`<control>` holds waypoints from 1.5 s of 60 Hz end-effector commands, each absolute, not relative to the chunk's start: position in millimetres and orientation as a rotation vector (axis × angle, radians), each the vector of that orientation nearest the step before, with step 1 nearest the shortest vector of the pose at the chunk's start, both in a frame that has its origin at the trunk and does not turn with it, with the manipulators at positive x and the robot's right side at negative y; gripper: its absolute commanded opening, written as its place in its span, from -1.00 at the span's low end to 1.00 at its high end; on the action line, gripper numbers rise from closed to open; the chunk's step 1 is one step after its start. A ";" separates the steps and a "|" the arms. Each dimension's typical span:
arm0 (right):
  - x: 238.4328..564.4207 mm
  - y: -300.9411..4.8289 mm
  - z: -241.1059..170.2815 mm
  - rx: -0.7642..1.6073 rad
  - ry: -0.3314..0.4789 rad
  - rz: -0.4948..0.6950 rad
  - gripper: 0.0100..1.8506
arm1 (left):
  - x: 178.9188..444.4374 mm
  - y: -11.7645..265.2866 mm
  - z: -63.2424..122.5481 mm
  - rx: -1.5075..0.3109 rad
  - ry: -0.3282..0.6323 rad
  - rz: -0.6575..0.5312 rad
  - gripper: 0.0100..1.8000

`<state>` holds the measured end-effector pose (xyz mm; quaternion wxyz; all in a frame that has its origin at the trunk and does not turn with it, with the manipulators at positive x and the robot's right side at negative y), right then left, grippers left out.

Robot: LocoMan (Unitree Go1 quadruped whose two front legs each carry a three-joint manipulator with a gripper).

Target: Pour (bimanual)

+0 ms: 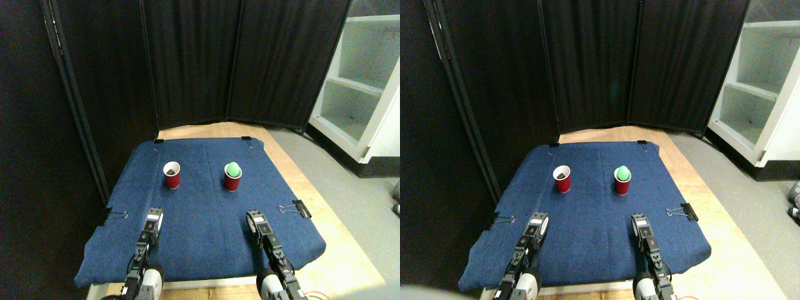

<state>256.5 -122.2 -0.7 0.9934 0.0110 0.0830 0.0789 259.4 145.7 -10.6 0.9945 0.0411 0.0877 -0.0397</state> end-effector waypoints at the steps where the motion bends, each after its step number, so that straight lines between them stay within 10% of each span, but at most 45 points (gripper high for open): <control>1: 257.8 -121.7 3.2 0.012 0.139 0.160 -0.77 | 260.2 145.2 -6.1 0.083 0.147 -0.083 -1.00; 21: 257.5 -122.0 3.3 0.024 0.129 0.170 -0.78 | 259.5 147.9 -2.5 0.144 0.174 -0.134 -1.00; 44: 263.1 -127.3 13.1 0.089 0.077 0.215 -0.77 | 266.4 166.1 12.9 0.124 0.185 -0.154 -0.49; 90: 307.9 -131.8 20.8 0.618 0.083 0.129 -0.40 | 304.0 176.9 17.9 -0.406 0.035 0.030 -0.44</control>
